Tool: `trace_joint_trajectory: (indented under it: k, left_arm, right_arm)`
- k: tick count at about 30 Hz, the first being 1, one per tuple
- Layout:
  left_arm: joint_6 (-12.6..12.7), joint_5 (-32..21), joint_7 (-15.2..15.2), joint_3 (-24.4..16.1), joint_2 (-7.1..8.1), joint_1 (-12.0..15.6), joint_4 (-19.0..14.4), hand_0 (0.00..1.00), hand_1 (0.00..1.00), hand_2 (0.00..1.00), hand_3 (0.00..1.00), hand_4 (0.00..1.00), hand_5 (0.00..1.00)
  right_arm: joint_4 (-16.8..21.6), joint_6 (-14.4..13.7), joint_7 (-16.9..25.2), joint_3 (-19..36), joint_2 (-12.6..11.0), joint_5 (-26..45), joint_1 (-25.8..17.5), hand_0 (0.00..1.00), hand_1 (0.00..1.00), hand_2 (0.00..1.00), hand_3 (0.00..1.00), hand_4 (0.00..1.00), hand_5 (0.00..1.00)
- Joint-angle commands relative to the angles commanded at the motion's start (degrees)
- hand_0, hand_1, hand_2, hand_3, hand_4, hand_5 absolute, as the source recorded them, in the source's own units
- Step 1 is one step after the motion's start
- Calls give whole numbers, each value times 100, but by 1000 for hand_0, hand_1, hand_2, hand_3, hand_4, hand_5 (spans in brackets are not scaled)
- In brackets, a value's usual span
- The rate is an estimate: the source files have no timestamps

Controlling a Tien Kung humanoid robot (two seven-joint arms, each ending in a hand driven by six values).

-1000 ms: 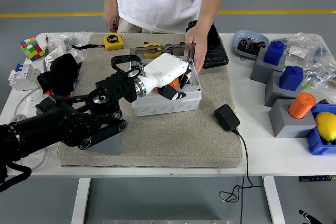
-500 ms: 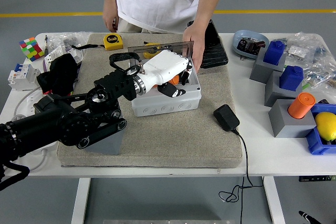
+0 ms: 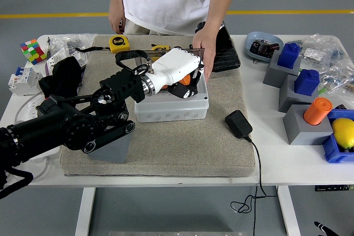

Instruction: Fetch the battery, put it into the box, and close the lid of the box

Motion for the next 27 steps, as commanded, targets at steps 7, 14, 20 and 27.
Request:
trace_joint_trajectory:
  k: [7, 14, 20, 27]
  left_arm:
    - [25, -1, -10, 77, -87, -49, 246, 108, 126, 220, 294, 673, 2]
    - [31, 85, 27, 92, -90, -27, 235, 145, 215, 264, 339, 722, 2]
    - [52, 173, 17, 70, -108, -18, 256, 205, 383, 399, 454, 782, 2]
    - [87, 239, -36, 82, -111, -12, 287, 310, 501, 516, 534, 942, 2]
  right_arm:
    - [-6, 9, -4, -35, 3, 24, -13, 645, 705, 693, 571, 940, 526]
    - [-5, 14, 1, -47, 12, 28, -16, 645, 705, 693, 571, 940, 525]
    - [-2, 14, 7, -55, 7, 31, -5, 645, 705, 692, 571, 941, 526]
    - [-3, 17, 7, -49, 5, 36, -7, 645, 705, 692, 571, 941, 524]
